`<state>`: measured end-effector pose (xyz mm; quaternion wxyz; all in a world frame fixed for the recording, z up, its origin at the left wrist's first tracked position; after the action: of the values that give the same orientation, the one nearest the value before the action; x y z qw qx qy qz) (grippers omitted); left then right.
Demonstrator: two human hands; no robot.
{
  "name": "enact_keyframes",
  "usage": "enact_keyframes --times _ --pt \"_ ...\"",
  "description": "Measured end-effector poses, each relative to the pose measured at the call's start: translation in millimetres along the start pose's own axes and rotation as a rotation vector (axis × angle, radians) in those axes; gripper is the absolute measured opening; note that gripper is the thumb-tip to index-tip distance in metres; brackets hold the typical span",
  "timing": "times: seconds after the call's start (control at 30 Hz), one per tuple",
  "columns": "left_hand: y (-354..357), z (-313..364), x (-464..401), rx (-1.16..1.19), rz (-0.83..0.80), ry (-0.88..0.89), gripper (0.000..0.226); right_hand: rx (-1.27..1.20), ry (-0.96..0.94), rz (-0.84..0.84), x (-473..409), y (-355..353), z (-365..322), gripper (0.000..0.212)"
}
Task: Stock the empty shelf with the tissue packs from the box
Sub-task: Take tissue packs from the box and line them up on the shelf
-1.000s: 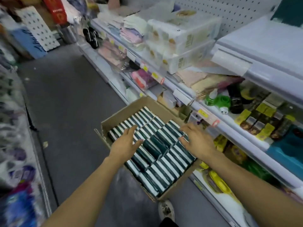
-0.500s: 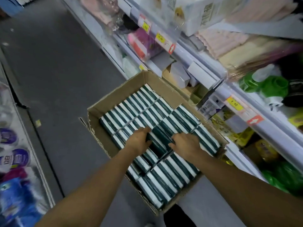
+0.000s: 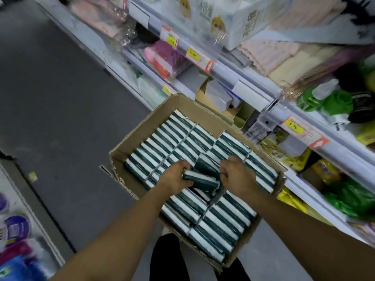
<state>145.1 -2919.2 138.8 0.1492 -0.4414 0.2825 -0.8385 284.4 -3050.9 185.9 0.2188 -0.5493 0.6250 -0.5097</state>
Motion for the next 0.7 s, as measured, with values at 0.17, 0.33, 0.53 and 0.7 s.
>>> enact_keyframes --times 0.17,0.33,0.53,0.7 --pt "-59 24 20 0.248 -0.067 0.009 0.036 -0.293 0.064 0.150 20 -47 -2 0.013" --pt "-111 58 38 0.447 -0.068 0.063 0.040 -0.441 0.141 0.436 48 -96 -12 0.013" --pt "-157 105 79 0.625 -0.055 0.228 0.019 -0.497 0.072 0.623 82 -155 -33 0.031" --pt "-189 144 105 0.720 -0.062 0.336 0.012 -0.449 0.085 0.786 117 -210 -53 0.029"
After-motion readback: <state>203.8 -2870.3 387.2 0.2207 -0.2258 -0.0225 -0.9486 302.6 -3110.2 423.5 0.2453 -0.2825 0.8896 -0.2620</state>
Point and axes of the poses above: each hand's wrist, its own x-axis away from the middle knuckle, its own y-axis out of the palm, z = x × y, the point moved 6 cm from there along -x, towards the middle knuckle, and after that the axes turned 14 degrees about -y, right-handed, at the moved point
